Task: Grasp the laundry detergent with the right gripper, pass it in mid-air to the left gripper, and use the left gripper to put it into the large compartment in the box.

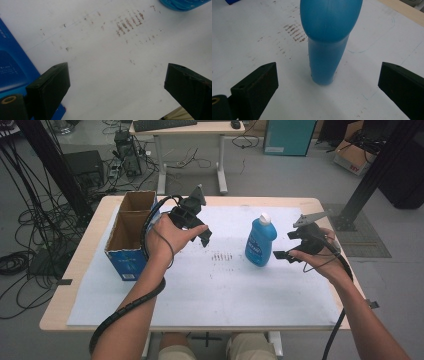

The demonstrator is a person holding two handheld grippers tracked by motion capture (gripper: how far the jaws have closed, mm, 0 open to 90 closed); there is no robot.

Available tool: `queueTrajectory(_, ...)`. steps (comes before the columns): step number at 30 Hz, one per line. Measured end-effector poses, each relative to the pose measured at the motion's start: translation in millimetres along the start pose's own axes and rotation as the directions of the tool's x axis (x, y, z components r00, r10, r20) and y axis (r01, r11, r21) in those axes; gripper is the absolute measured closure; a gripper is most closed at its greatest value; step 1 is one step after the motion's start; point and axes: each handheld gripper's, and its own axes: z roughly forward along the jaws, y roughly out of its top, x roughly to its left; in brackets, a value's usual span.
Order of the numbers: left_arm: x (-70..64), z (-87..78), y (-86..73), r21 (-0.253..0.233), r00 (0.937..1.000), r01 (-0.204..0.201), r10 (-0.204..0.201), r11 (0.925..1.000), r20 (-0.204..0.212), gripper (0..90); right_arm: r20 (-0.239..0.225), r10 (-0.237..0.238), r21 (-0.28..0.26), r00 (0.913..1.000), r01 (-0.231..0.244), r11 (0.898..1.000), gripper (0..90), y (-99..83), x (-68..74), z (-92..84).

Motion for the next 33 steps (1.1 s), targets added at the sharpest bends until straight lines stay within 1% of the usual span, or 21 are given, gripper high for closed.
queueTrajectory(6,2.7,1.5,-0.2,-0.004,1.0,0.003,-0.003,1.0,0.001,6.8,0.009,0.006,-0.023,0.9999,-0.005,1.0,2.7,-3.3,0.9,15.6)
queueTrajectory(9,3.8,2.5,-0.5,-0.002,1.0,0.004,-0.004,1.0,0.002,6.8,0.014,0.006,-0.034,0.9999,-0.006,0.999,2.7,-4.1,0.5,18.9)
queueTrajectory(10,4.7,3.2,-0.5,0.004,1.0,0.005,-0.005,1.0,0.004,6.8,0.013,0.016,-0.043,0.9998,-0.016,0.999,2.7,-4.7,0.3,22.1)
queueTrajectory(11,4.9,3.8,-0.6,0.001,1.0,0.006,-0.006,1.0,0.003,6.8,0.016,0.016,-0.047,0.9997,-0.016,0.999,2.6,-4.9,0.5,23.8)
queueTrajectory(14,5.2,4.9,-0.4,0.004,1.0,0.004,-0.004,1.0,0.003,6.8,0.016,0.021,-0.049,0.9997,-0.02,0.999,2.7,-5.8,1.2,28.4)
queueTrajectory(16,5.0,5.2,0.0,0.004,1.0,0.002,-0.002,1.0,0.002,6.8,0.028,0.017,-0.057,0.9995,-0.016,0.998,2.7,-6.7,2.2,32.3)
queueTrajectory(20,4.4,5.3,0.9,0.006,1.0,0.003,-0.003,1.0,0.002,6.8,0.026,0.02,-0.067,0.9995,-0.018,0.998,2.8,-8.3,3.2,38.8)
queueTrajectory(28,5.3,6.6,2.2,0.006,1.0,0.0,0.0,1.0,-0.003,6.8,0.029,0.019,-0.086,0.9994,-0.016,0.996,2.9,-8.6,4.0,47.9)
queueTrajectory(33,5.2,8.1,2.6,0.01,1.0,0.0,0.0,0.9999,0.002,6.8,0.03,0.022,-0.095,0.9993,-0.02,0.995,2.9,-9.2,4.2,52.9)
